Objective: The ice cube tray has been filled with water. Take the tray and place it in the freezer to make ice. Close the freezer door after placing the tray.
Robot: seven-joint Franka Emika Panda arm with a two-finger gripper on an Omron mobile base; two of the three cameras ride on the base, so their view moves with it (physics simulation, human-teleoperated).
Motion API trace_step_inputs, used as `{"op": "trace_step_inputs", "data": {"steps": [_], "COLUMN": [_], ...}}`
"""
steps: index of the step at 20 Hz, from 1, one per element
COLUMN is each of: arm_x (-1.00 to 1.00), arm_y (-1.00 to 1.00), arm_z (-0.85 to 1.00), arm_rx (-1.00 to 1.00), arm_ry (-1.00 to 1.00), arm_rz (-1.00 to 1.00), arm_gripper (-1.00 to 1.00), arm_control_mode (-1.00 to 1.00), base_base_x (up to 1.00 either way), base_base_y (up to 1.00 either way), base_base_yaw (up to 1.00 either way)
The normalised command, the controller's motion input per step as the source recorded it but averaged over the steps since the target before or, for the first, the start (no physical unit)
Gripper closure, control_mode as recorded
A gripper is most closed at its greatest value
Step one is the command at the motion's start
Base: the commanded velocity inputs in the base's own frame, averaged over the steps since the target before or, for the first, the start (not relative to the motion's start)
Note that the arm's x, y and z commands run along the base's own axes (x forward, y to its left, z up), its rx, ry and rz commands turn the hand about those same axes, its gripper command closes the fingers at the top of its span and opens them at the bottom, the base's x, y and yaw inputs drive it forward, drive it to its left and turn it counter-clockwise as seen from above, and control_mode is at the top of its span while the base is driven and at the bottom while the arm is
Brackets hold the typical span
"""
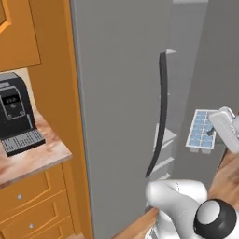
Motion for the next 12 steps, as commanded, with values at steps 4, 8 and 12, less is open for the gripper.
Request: {"op": "trace_step_inputs", "data": {"steps": [4,8,12], "arm_x": [0.0,0.0,0.0], "arm_y": [0.0,0.0,0.0], "arm_z": [0.0,0.0,0.0], "arm_rx": [0.0,0.0,0.0], "arm_ry": [0.0,0.0,0.0], "arm_rz": [0.0,0.0,0.0], "arm_gripper": [1.0,1.0,1.0], "arm_control_mode": [1.0,1.0,1.0], "base_base_x": [0.38,0.45,0.23], "base_base_y": [-0.16,0.0,-0.28], "base_base_yaw": [0.26,0.27,0.3]}}
